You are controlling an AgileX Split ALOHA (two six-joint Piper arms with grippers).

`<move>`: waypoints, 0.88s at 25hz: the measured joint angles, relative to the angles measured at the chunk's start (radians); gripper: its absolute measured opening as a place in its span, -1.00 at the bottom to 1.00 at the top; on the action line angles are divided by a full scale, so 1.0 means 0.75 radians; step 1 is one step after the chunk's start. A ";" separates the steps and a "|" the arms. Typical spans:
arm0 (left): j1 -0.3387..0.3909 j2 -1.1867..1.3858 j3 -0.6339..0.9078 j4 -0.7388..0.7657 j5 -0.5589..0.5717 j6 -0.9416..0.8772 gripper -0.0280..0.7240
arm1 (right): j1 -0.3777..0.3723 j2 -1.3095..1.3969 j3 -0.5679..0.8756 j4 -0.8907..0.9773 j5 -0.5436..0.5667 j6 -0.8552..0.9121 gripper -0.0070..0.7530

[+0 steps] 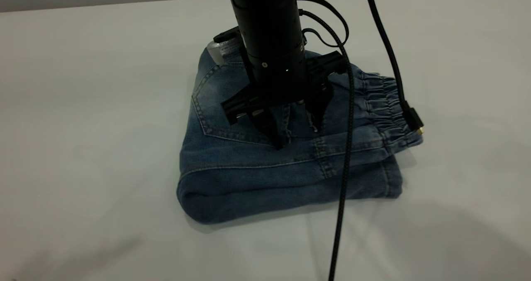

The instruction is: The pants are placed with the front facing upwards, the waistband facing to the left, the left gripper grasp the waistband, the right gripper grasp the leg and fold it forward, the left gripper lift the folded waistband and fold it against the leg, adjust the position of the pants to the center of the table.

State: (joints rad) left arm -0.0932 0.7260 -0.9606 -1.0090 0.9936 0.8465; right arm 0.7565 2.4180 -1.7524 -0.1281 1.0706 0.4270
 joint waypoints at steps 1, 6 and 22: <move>0.000 0.000 0.000 0.000 0.000 0.000 0.37 | 0.001 -0.017 0.001 0.000 0.017 0.000 0.08; 0.000 0.000 0.000 -0.013 0.000 0.000 0.37 | 0.001 -0.179 0.001 -0.029 -0.004 -0.001 0.08; 0.000 -0.103 0.000 -0.010 0.047 -0.192 0.37 | 0.002 -0.875 0.003 0.096 0.209 -0.407 0.08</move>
State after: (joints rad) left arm -0.0932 0.6485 -0.9606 -1.0166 1.0285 0.7024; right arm 0.7582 1.7619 -1.7504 -0.0561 1.2272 0.1218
